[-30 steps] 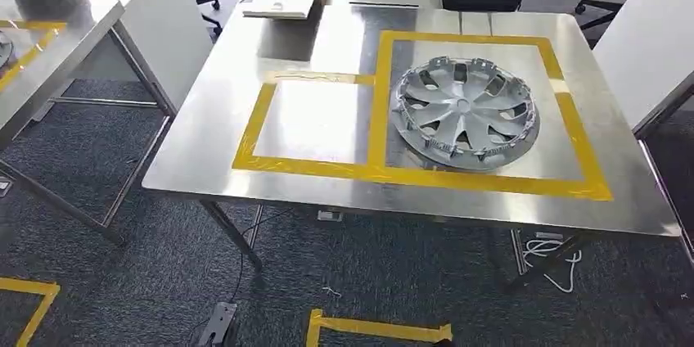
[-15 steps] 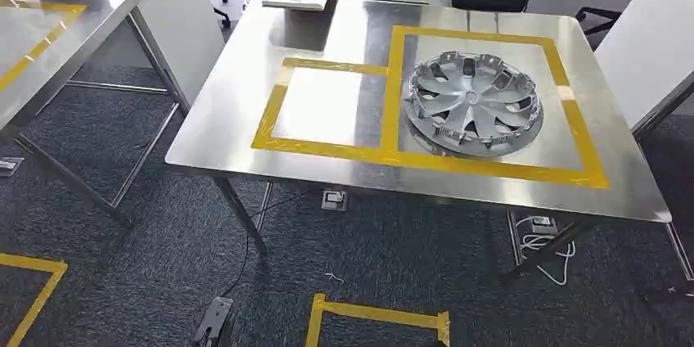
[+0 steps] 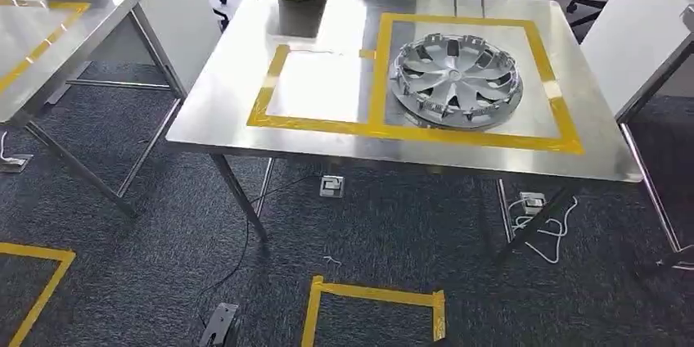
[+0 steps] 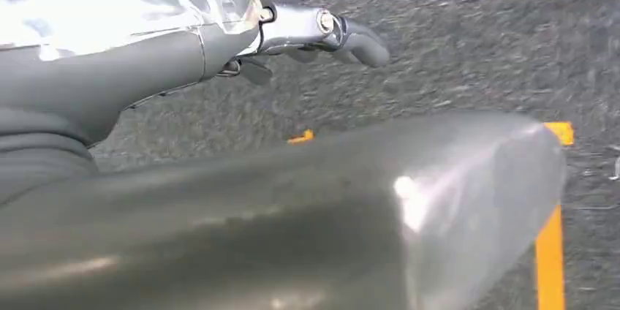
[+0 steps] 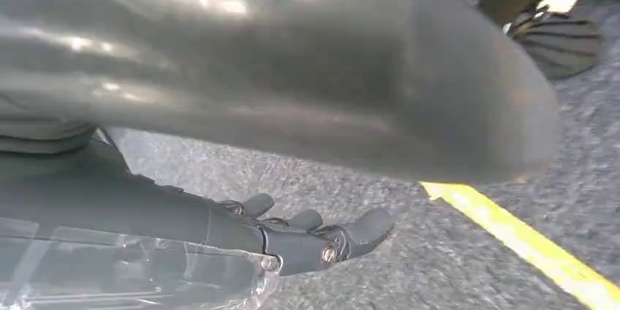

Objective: Take the parts from the cabinet and place them on the table.

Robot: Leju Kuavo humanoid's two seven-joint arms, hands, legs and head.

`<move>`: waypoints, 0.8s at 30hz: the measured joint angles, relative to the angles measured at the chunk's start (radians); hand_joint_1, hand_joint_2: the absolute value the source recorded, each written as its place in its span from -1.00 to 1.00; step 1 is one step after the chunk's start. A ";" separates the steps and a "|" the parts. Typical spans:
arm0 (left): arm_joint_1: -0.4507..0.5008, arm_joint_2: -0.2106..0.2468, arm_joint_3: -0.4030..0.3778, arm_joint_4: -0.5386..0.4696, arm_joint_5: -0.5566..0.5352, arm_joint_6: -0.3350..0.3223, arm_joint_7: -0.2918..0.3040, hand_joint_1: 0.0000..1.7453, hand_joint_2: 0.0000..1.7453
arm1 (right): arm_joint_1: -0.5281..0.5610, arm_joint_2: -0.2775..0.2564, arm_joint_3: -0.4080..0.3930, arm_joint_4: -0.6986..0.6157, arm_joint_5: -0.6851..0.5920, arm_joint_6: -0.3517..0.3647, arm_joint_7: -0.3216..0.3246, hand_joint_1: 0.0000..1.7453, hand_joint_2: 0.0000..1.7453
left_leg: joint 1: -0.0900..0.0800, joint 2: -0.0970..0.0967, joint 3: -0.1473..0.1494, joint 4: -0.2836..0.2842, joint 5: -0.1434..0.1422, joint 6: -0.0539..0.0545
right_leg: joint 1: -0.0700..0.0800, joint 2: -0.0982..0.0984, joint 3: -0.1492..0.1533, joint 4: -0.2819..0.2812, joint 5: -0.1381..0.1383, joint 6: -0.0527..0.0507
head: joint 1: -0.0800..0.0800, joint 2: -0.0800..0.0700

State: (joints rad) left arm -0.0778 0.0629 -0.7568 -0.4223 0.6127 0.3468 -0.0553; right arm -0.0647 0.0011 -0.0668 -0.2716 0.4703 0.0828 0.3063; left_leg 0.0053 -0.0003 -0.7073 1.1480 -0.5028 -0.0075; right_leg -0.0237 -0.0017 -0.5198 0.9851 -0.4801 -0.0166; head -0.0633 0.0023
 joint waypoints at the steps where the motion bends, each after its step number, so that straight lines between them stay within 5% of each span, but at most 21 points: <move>1: 0.000 0.000 0.000 0.000 0.000 -0.002 0.000 -1.00 -1.00 | 0.001 0.000 0.003 0.000 -0.007 0.000 0.000 -1.00 -1.00 | 0.003 0.000 -0.020 0.084 -0.046 -0.004 | 0.001 0.000 -0.009 0.001 0.012 0.001 | 0.001 0.000; 3: 0.000 0.002 0.000 0.002 0.000 -0.005 0.000 -1.00 -1.00 | 0.004 0.000 0.008 0.000 -0.012 -0.001 0.001 -1.00 -1.00 | 0.005 0.000 -0.019 0.165 -0.056 -0.005 | 0.003 0.000 -0.036 0.002 0.033 0.005 | 0.000 0.000; 4: 0.000 0.003 0.000 0.003 0.000 -0.008 0.000 -1.00 -1.00 | 0.005 0.000 0.009 0.000 -0.013 -0.001 0.001 -1.00 -1.00 | 0.005 0.000 0.014 0.138 -0.036 -0.003 | 0.004 0.000 -0.047 0.002 0.041 0.008 | 0.001 0.000; 6: -0.001 0.004 0.000 0.003 0.000 -0.009 0.000 -1.00 -1.00 | 0.004 0.000 0.010 0.000 -0.013 -0.001 0.001 -1.00 -1.00 | 0.003 -0.002 0.150 -0.044 0.017 0.013 | 0.007 0.002 -0.067 0.002 0.059 0.011 | 0.000 0.000; 7: -0.005 0.008 0.000 0.003 0.000 -0.009 0.000 -1.00 -1.00 | 0.003 0.002 0.012 0.000 -0.013 -0.001 0.001 -1.00 -1.00 | -0.002 -0.005 0.214 -0.139 0.002 0.027 | 0.004 0.002 -0.068 0.002 0.066 0.014 | 0.001 0.000; 8: -0.006 0.011 0.000 0.003 0.000 -0.010 0.000 -1.00 -1.00 | 0.004 0.003 0.014 0.000 -0.013 -0.001 0.001 -1.00 -1.00 | -0.006 -0.002 0.232 -0.167 -0.013 0.028 | 0.007 0.002 -0.072 0.000 0.075 0.024 | 0.003 0.000; 10: -0.006 0.012 0.000 0.004 0.001 -0.011 0.000 -1.00 -1.00 | 0.002 0.001 0.016 0.000 -0.013 -0.002 0.002 -1.00 -1.00 | -0.017 -0.002 0.225 -0.167 0.001 0.037 | -0.001 0.001 -0.071 -0.004 0.086 0.037 | -0.004 0.000; 12: -0.007 0.015 0.000 0.005 0.008 -0.016 0.000 -1.00 -1.00 | 0.005 0.002 0.021 0.000 -0.013 -0.001 0.002 -1.00 -1.00 | -0.016 0.000 0.215 -0.187 0.030 0.057 | 0.002 0.000 -0.073 -0.014 0.103 0.050 | -0.002 0.000; 13: -0.008 0.012 0.000 0.005 0.015 -0.016 -0.002 -1.00 -1.00 | 0.005 -0.002 0.027 0.000 -0.013 -0.001 0.002 -1.00 -1.00 | -0.012 0.005 0.210 -0.200 0.047 0.060 | 0.000 0.000 -0.085 0.004 0.078 0.044 | -0.001 0.000; 14: -0.008 0.011 0.000 0.005 0.017 -0.011 -0.005 -1.00 -1.00 | 0.003 -0.001 0.031 0.000 -0.013 0.000 0.002 -1.00 -1.00 | -0.012 0.004 0.195 -0.202 0.060 0.070 | 0.000 0.000 -0.103 0.049 0.026 0.032 | 0.004 0.000; 16: -0.004 0.005 0.000 0.005 0.025 -0.003 -0.009 -1.00 -1.00 | 0.001 -0.005 0.035 0.000 -0.013 0.000 0.002 -1.00 -1.00 | -0.017 0.004 0.164 -0.201 0.082 0.071 | -0.001 0.000 -0.147 0.197 -0.076 0.021 | 0.005 0.000; 18: 0.002 0.002 0.000 0.005 0.028 0.002 -0.013 -1.00 -1.00 | 0.000 -0.009 0.047 0.000 -0.013 0.000 0.002 -1.00 -1.00 | -0.020 0.006 0.138 -0.197 0.104 0.071 | -0.001 0.000 -0.162 0.303 -0.100 0.036 | 0.005 0.000; 19: 0.005 -0.001 0.000 0.005 0.032 0.003 -0.016 -1.00 -1.00 | 0.000 -0.011 0.055 0.000 -0.013 0.001 0.005 -1.00 -1.00 | -0.020 0.006 0.121 -0.194 0.115 0.069 | -0.001 0.000 -0.137 0.294 -0.074 0.053 | 0.005 0.000; 21: 0.009 -0.003 0.000 0.005 0.034 0.008 -0.017 -1.00 -1.00 | -0.001 -0.013 0.062 -0.002 -0.013 0.001 0.007 -1.00 -1.00 | -0.019 0.006 0.092 -0.183 0.132 0.064 | -0.001 0.000 -0.032 0.154 -0.019 0.073 | 0.005 0.000; 22: 0.010 -0.004 0.000 0.005 0.034 0.010 -0.018 -1.00 -1.00 | -0.003 -0.015 0.068 -0.004 -0.013 0.001 0.007 -1.00 -1.00 | -0.019 0.006 0.079 -0.171 0.137 0.059 | -0.001 0.000 0.040 0.048 -0.019 0.069 | 0.005 0.000; 23: 0.010 -0.004 0.000 0.004 0.034 0.011 -0.018 -1.00 -1.00 | -0.006 -0.015 0.073 -0.006 -0.014 0.001 0.008 -1.00 -1.00 | -0.024 0.005 0.067 -0.162 0.142 0.053 | 0.004 0.000 0.082 -0.024 -0.058 0.051 | 0.005 0.000; 24: 0.012 -0.004 0.000 0.003 0.034 0.013 -0.018 -1.00 -1.00 | -0.004 -0.016 0.077 -0.007 -0.018 0.000 0.010 -1.00 -1.00 | -0.023 0.006 0.068 -0.162 0.148 0.047 | 0.009 0.002 0.067 -0.011 -0.049 0.038 | -0.002 0.000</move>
State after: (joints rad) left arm -0.0657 0.0591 -0.7568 -0.4189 0.6466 0.3597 -0.0732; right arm -0.0689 -0.0149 0.0107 -0.2785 0.4520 0.0832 0.3159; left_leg -0.0176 0.0057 -0.6389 0.9865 -0.3550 0.0400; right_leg -0.0152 0.0002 -0.4527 0.9745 -0.5291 0.0212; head -0.0657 0.0023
